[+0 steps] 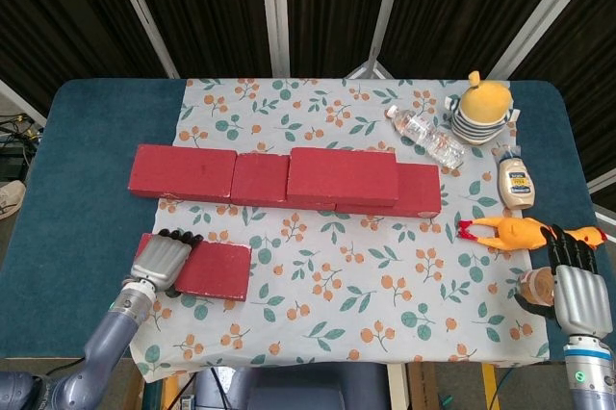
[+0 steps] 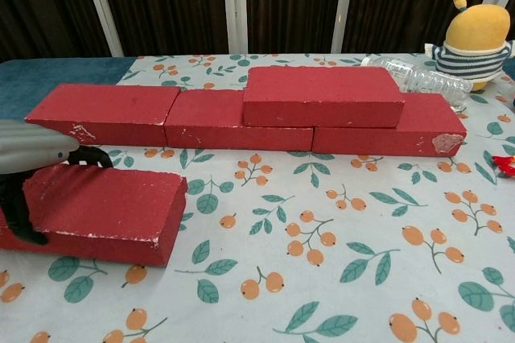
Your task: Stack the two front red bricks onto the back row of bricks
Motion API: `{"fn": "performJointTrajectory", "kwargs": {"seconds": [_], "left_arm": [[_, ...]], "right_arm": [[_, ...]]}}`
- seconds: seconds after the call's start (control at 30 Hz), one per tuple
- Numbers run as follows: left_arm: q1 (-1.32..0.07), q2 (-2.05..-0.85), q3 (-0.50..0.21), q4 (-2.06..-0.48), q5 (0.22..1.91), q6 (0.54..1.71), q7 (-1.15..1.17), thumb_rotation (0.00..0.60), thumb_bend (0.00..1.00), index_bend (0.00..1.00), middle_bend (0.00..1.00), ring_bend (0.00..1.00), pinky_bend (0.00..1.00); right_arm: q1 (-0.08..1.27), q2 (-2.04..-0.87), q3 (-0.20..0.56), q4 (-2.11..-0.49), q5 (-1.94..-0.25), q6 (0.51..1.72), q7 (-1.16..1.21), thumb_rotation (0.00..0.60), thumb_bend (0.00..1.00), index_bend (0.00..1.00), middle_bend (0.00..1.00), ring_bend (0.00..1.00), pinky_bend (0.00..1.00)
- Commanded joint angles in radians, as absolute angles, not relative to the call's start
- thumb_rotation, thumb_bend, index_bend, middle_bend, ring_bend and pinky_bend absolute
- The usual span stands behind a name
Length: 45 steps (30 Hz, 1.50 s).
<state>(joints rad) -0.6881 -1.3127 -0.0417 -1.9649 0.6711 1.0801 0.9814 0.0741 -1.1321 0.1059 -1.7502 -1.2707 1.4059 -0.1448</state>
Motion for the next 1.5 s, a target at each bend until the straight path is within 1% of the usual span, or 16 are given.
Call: {"fn": "performJointTrajectory", "kwargs": {"seconds": [0.03,0.13,0.27,0.37,0.47,0.6,0.8,0.87,0.97,1.1,1.33,1.5], "left_arm": [[-0.741,-1.248,-0.065,-2.004,0.639,1.031,0.980,0.600,0.00,0.25,0.37,0.26,0.26],[-0.792,-1.179,-0.097,-2.053,0.593,1.001,0.975,0.600,0.00,0.26,0.37,0.27,0.26],[-0.873,-1.089,-0.167,-2.079,0.519,0.963,0.952,0.600,0.00,0.26,0.36,0.28,0.26],[-0.950,-1.032,-0.220,-2.043,0.419,0.890,0.919,0.600,0.00,0.27,0.36,0.28,0.26],[-1.000,-1.018,-0.234,-1.985,0.382,0.837,0.903,0.600,0.00,0.27,0.35,0.28,0.26],[-1.055,-1.062,-0.221,-1.833,0.371,0.793,0.880,0.600,0.00,0.26,0.34,0.28,0.26],[-1.073,-1.130,-0.208,-1.691,0.361,0.764,0.802,0.600,0.00,0.26,0.34,0.28,0.26],[-1.078,-1.150,-0.202,-1.647,0.386,0.761,0.781,0.600,0.00,0.26,0.34,0.28,0.25],[-1.078,-1.185,-0.187,-1.580,0.470,0.790,0.766,0.600,0.00,0.26,0.34,0.28,0.25],[-1.079,-1.214,-0.187,-1.529,0.496,0.763,0.704,0.600,0.00,0.26,0.33,0.28,0.24],[-1.111,-1.251,-0.163,-1.474,0.511,0.741,0.689,0.600,0.00,0.26,0.33,0.28,0.23],[-1.136,-1.279,-0.147,-1.435,0.484,0.723,0.683,0.600,0.00,0.26,0.32,0.28,0.23]], "right_arm": [[0.076,-1.133,0.107,-1.749,-1.265,1.402,-0.149,0.600,0.06,0.00,0.00,0.00,0.00],[0.077,-1.136,0.111,-1.746,-1.253,1.401,-0.155,0.600,0.06,0.00,0.00,0.00,0.00],[0.083,-1.142,0.120,-1.741,-1.224,1.389,-0.168,0.600,0.06,0.00,0.00,0.00,0.00],[0.090,-1.150,0.133,-1.734,-1.191,1.380,-0.184,0.600,0.06,0.00,0.00,0.00,0.00],[0.094,-1.155,0.138,-1.732,-1.172,1.377,-0.197,0.600,0.06,0.00,0.00,0.00,0.00],[0.099,-1.160,0.147,-1.729,-1.144,1.373,-0.210,0.600,0.06,0.00,0.00,0.00,0.00],[0.099,-1.162,0.151,-1.728,-1.132,1.373,-0.212,0.600,0.06,0.00,0.00,0.00,0.00],[0.099,-1.161,0.150,-1.728,-1.131,1.372,-0.213,0.600,0.06,0.00,0.00,0.00,0.00],[0.100,-1.159,0.148,-1.731,-1.134,1.369,-0.211,0.600,0.06,0.00,0.00,0.00,0.00],[0.101,-1.157,0.148,-1.726,-1.144,1.367,-0.194,0.600,0.06,0.00,0.00,0.00,0.00],[0.100,-1.156,0.149,-1.722,-1.140,1.366,-0.184,0.600,0.06,0.00,0.00,0.00,0.00],[0.099,-1.154,0.150,-1.720,-1.140,1.368,-0.177,0.600,0.06,0.00,0.00,0.00,0.00]]}}
